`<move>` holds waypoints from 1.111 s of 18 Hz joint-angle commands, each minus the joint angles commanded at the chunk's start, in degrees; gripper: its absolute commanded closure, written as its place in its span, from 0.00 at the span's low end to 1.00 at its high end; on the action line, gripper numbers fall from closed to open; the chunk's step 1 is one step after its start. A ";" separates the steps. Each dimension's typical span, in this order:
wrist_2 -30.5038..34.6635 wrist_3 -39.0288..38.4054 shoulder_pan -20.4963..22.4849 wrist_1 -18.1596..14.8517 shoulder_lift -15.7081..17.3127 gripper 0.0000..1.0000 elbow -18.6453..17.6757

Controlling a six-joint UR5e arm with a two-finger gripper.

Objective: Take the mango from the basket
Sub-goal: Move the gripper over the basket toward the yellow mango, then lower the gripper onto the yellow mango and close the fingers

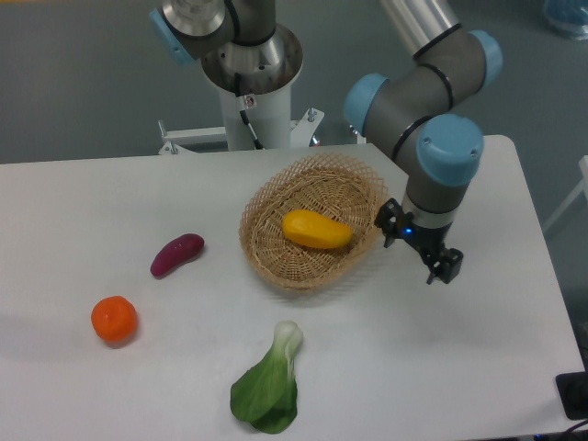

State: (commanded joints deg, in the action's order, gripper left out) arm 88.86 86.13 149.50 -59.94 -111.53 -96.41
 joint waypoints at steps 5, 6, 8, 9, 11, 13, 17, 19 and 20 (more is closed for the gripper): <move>0.00 0.36 -1.92 0.09 2.28 0.00 -3.61; 0.00 0.36 -2.80 0.09 2.46 0.00 -4.13; 0.00 0.36 -4.21 0.18 2.81 0.00 -5.19; 0.00 0.36 -5.00 0.18 3.25 0.00 -5.71; 0.00 0.36 -5.89 0.18 3.43 0.00 -6.33; -0.26 0.79 -6.76 0.09 4.04 0.00 -6.77; 0.00 3.78 -7.38 0.18 5.36 0.00 -9.76; 0.18 5.27 -7.38 0.09 6.59 0.00 -11.42; 0.18 5.89 -7.38 0.09 7.29 0.00 -12.48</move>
State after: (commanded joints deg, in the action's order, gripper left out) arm 89.03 92.02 142.12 -59.85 -104.25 -108.89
